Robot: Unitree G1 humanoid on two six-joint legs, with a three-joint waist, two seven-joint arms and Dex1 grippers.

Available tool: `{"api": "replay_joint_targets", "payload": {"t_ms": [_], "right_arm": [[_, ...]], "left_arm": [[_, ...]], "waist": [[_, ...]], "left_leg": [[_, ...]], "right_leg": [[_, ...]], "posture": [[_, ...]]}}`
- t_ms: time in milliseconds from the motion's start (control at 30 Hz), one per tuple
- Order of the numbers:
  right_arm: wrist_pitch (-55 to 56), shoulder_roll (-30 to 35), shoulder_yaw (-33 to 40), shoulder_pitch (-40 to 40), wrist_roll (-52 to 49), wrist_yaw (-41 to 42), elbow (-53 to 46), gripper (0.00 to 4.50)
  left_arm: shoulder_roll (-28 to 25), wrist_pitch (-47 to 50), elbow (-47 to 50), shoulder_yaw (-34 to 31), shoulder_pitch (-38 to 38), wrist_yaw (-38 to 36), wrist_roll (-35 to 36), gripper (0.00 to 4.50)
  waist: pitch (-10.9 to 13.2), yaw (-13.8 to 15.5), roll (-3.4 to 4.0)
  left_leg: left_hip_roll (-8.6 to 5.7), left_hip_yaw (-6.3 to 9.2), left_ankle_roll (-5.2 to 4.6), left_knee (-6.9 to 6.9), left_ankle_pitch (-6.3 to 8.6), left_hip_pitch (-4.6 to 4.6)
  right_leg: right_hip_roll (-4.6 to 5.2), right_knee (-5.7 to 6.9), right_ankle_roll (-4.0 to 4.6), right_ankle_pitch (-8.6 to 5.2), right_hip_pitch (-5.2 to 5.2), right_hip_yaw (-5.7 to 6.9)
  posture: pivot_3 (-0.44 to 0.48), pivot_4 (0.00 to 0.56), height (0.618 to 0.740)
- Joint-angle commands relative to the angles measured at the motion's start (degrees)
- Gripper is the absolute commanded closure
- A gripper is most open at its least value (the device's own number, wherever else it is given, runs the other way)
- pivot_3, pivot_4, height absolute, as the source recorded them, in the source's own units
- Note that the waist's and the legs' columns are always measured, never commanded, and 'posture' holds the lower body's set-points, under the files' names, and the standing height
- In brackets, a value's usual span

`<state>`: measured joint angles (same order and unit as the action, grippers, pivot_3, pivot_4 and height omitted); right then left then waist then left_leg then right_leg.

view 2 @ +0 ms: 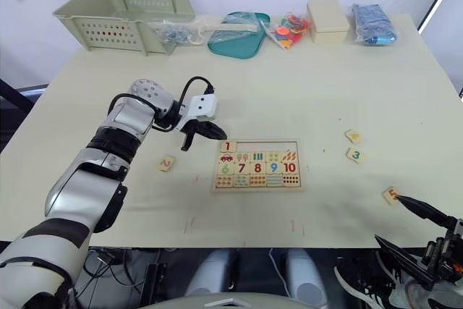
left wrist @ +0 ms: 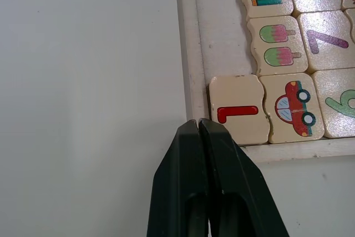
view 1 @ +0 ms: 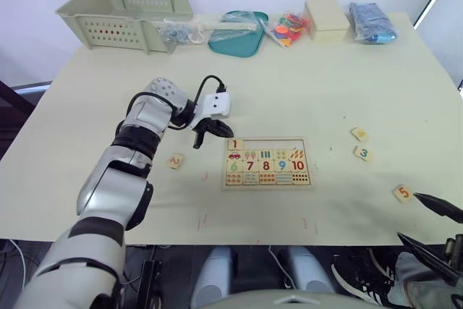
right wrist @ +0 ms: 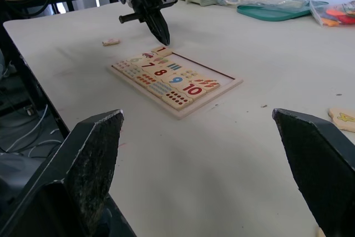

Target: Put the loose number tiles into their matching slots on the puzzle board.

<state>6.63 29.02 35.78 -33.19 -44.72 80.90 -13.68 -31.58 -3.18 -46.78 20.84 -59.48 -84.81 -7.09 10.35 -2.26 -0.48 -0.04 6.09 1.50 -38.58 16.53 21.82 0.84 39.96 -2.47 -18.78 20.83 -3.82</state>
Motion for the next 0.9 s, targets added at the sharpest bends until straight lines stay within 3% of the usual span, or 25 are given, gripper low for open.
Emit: {"api": "replay_joint_targets", "payload": {"t_ms": [33,900], "right_arm": [[0.85,0.22,0.67,-0.44,-0.7,0.17,-0.93,0.0],[0.92,-0.02,0.5,-0.74,-0.58,-0.12,-1.2,0.0]], "left_arm": [[-0.38,-1.1,-0.14,-0.37,-0.57,-0.45,-0.42,4.42],[-0.51,-1.65,-0.88,-1.03,-0.86,-0.33,-0.91,4.42]], "waist": [[0.0,0.0,0.0],[0.0,-0.02,0.0]], "left_leg": [[0.0,0.0,0.0,0.0,0.0,0.0],[0.0,0.01,0.0,0.0,0.0,0.0]], "right_leg": [[0.0,0.0,0.0,0.0,0.0,0.0],[0.0,0.01,0.0,0.0,0.0,0.0]], "posture": [[0.0,0.15,0.74],[0.0,0.15,0.74]]}}
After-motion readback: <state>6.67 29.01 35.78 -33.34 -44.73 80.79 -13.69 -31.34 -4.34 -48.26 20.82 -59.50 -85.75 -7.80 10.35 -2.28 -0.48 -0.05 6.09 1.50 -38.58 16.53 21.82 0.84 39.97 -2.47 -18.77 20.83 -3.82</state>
